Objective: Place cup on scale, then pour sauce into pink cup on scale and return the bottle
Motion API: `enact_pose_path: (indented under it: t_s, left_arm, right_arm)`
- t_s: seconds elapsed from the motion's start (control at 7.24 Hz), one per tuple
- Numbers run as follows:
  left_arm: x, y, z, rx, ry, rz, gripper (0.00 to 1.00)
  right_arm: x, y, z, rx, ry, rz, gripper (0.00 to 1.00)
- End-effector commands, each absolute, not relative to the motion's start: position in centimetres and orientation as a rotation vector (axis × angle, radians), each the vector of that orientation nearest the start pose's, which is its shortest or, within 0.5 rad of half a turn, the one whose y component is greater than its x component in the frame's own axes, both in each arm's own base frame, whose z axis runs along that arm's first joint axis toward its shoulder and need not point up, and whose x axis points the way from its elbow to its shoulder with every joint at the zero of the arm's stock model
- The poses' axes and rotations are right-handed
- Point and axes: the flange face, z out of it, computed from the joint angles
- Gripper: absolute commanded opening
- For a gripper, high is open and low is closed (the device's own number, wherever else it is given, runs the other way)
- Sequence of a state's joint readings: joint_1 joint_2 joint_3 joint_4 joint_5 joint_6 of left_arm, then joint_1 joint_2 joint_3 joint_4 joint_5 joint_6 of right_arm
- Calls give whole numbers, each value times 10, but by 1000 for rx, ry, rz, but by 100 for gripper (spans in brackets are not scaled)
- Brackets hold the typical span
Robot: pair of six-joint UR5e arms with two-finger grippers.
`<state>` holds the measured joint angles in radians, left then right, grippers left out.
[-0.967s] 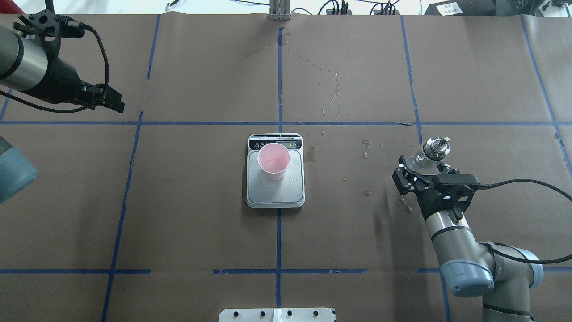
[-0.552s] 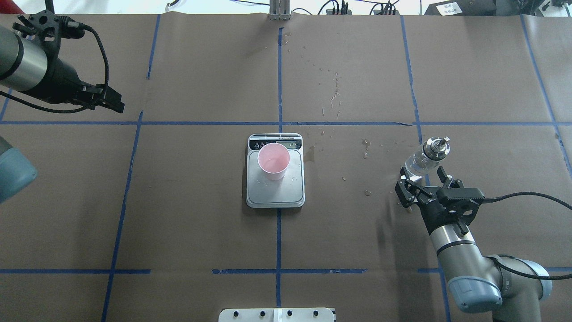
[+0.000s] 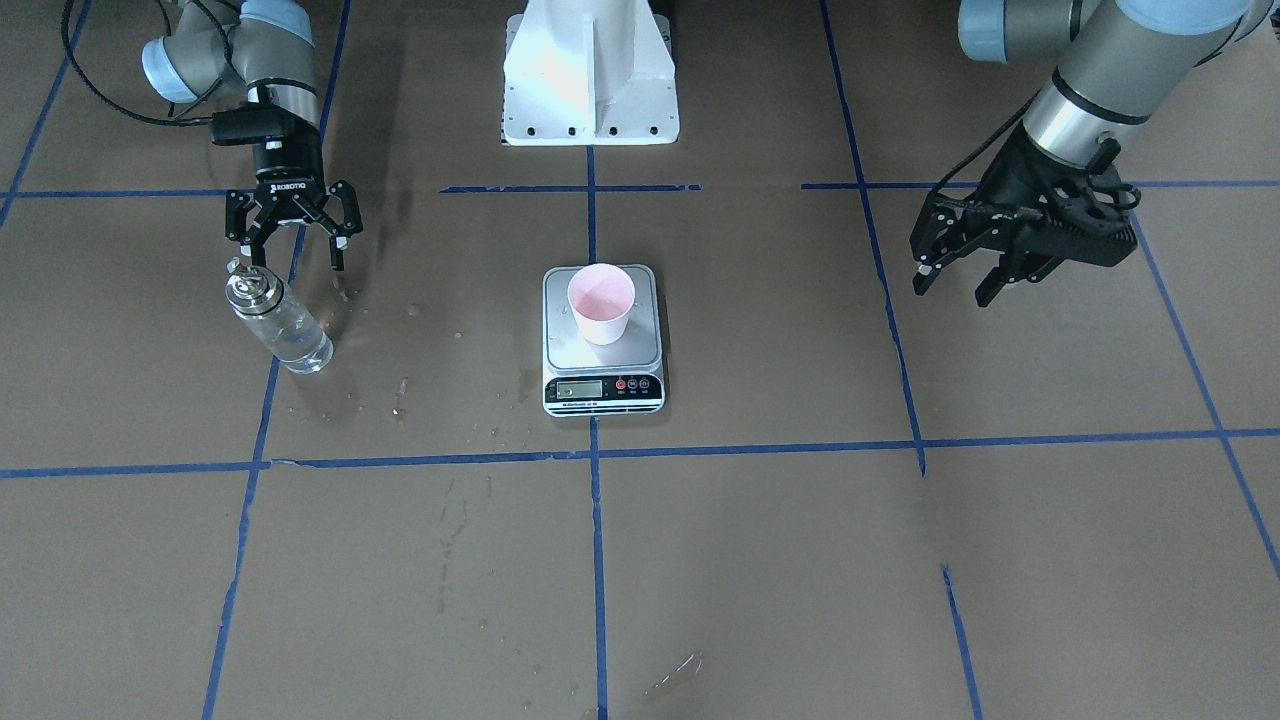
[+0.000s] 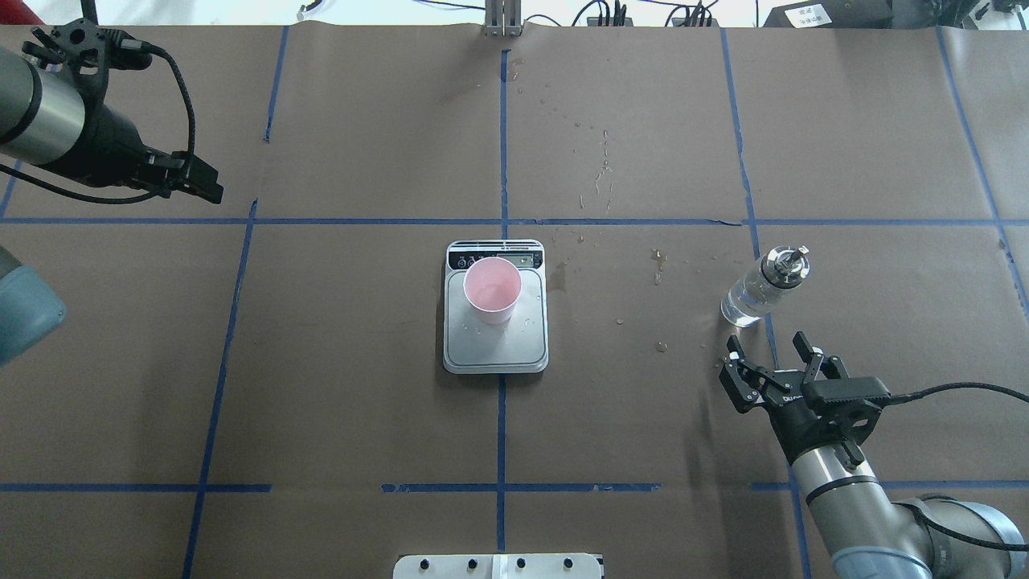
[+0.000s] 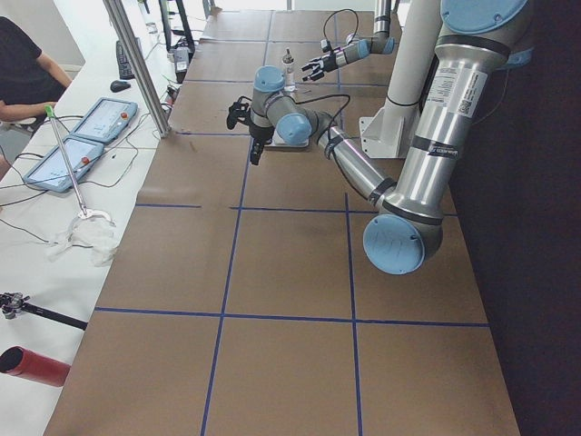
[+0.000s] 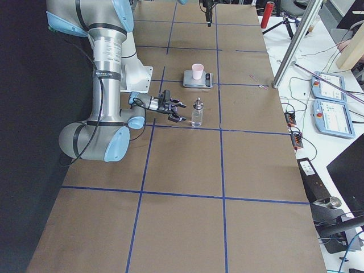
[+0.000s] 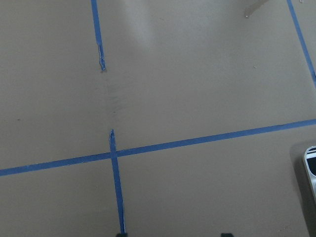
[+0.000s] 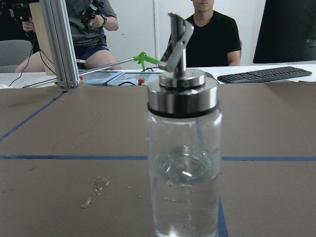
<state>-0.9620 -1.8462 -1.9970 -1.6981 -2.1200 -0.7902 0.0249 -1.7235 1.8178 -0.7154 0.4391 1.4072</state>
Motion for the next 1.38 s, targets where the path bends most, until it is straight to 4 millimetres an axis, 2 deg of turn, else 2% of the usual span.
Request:
enact_pose_path:
  t_s: [0.0, 0.14, 0.41, 0.55, 0.83, 0.97, 1.1, 1.24]
  left_arm:
    - [245, -494, 305, 281, 910, 60, 70]
    - [245, -494, 305, 281, 910, 60, 70]
    - [246, -495, 310, 279, 903, 70, 70]
    - [247, -497, 314, 275, 899, 71, 70]
    - [249, -502, 324, 285, 880, 121, 70]
    - [244, -504, 339, 290, 857, 156, 70]
    - [209, -515, 363, 307, 825, 168, 70]
    - [171, -529, 399, 293, 818, 214, 70]
  right_arm:
    - [-353, -223, 527, 1070, -758, 390, 100]
    - [-317, -222, 551, 1046, -757, 373, 100]
    - [-279, -221, 582, 989, -768, 343, 100]
    - [-262, -231, 596, 942, -785, 337, 100]
    - [-223, -273, 604, 849, -756, 277, 100]
    - [-189, -304, 605, 764, -765, 244, 100]
    - [-161, -327, 609, 741, -757, 215, 100]
    - [-135, -352, 620, 685, -773, 190, 100]
